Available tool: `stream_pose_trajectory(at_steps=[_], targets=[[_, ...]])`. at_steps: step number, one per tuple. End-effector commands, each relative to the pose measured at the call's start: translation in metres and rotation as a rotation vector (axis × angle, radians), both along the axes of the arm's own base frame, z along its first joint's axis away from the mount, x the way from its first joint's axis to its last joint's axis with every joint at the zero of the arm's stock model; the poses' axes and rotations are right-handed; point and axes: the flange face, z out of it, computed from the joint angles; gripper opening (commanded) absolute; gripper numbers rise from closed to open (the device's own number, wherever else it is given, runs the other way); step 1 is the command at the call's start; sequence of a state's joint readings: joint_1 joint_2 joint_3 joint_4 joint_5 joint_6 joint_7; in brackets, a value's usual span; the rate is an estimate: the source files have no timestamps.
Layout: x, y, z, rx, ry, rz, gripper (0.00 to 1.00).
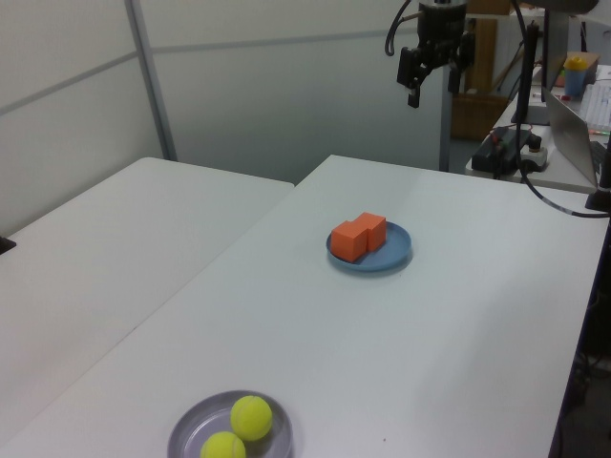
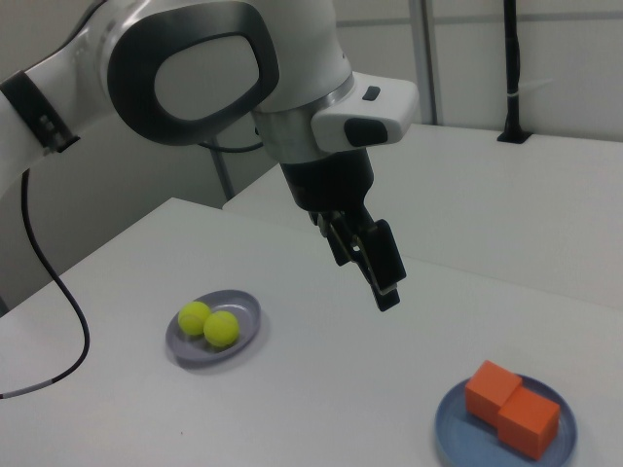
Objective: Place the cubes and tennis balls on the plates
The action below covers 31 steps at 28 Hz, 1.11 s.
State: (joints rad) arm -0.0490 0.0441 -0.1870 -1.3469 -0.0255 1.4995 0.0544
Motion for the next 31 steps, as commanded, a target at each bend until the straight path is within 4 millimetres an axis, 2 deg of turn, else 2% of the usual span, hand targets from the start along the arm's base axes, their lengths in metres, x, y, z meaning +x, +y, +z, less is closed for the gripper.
stream_pose_trajectory(at_steps=[1,8,31], targets=[[-0.0082,0.0046,0.0008,0.032,0.017,-0.018,1.00],[-0.0144,0.0064,0.0046,0.039,0.027,-0.017,1.00],[-0.0153,0.0081,0.0100,0.056,0.009,-0.002,1.00]])
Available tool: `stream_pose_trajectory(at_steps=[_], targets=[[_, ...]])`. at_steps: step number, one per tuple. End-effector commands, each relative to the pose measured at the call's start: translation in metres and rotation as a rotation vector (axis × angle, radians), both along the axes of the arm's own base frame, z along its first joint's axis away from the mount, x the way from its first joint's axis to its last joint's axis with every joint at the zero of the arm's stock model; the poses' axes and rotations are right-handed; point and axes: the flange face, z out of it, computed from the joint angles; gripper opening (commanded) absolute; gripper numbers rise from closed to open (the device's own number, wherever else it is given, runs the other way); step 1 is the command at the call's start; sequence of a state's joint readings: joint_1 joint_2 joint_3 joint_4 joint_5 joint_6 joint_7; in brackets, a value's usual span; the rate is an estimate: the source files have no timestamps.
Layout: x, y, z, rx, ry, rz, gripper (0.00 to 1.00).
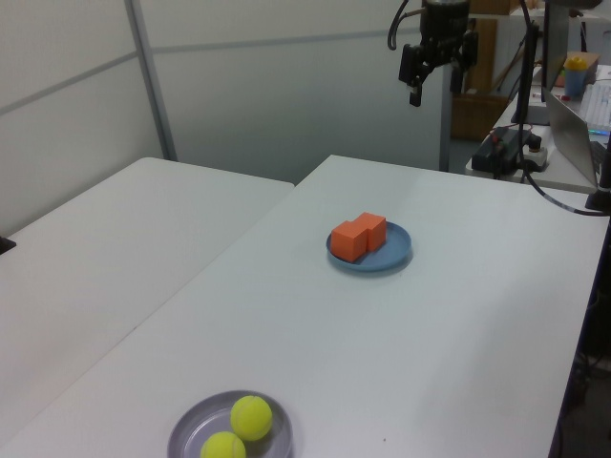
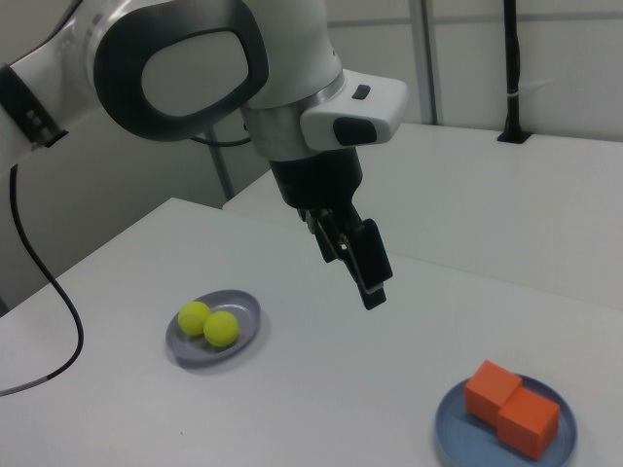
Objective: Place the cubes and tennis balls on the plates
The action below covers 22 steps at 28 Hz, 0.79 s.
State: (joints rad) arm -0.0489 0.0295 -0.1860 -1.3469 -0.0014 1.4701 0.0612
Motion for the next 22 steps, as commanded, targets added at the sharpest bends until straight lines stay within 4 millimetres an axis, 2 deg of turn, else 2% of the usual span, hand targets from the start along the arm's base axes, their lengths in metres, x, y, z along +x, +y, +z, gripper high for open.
stream_pose_trajectory(at_steps=[1,22], targets=[[-0.0096,0.0040,0.0075,0.026,-0.004,0.000,1.00],[-0.0107,-0.0021,0.0100,0.020,-0.017,-0.012,1.00]])
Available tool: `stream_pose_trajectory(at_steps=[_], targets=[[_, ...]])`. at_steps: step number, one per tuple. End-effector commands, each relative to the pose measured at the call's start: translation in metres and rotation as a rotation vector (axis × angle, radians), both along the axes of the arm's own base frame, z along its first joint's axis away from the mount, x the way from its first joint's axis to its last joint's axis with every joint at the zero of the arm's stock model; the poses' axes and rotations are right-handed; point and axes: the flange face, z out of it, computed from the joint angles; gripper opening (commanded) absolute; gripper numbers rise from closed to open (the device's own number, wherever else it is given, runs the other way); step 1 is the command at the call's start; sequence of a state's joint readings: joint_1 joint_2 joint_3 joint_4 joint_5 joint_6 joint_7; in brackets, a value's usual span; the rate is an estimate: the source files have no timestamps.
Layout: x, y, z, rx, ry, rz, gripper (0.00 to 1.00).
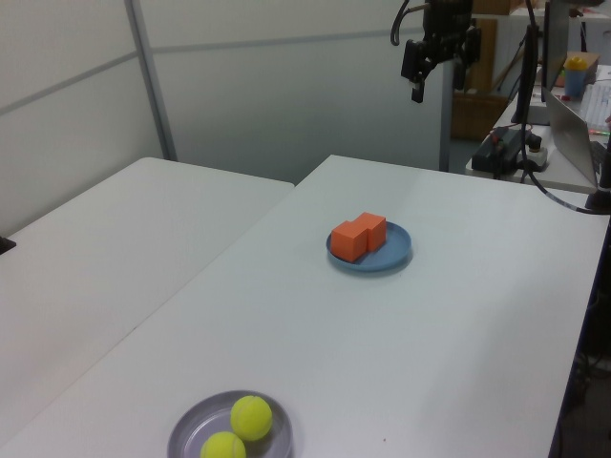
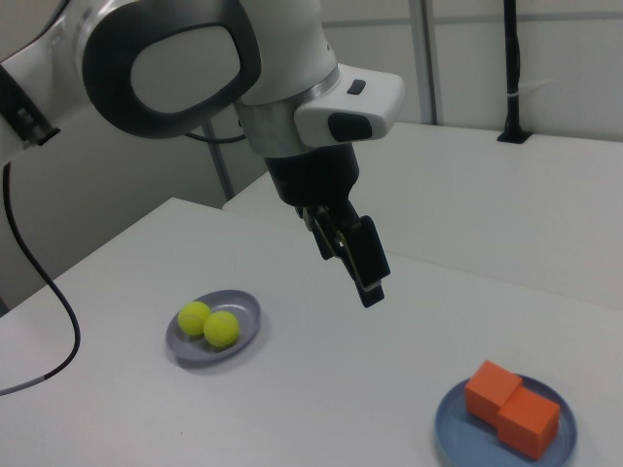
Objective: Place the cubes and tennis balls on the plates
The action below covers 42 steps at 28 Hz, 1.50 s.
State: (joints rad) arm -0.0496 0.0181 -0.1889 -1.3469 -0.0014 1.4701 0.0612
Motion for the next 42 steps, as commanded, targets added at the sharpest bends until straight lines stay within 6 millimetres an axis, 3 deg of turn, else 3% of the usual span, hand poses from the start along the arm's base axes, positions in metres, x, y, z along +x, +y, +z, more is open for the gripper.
stream_pose_trajectory(at_steps=[1,42], targets=[[-0.0063,-0.0003,0.0050,0.021,-0.010,-0.006,1.00],[-0.0098,-0.0030,0.0084,0.019,-0.016,0.033,1.00]])
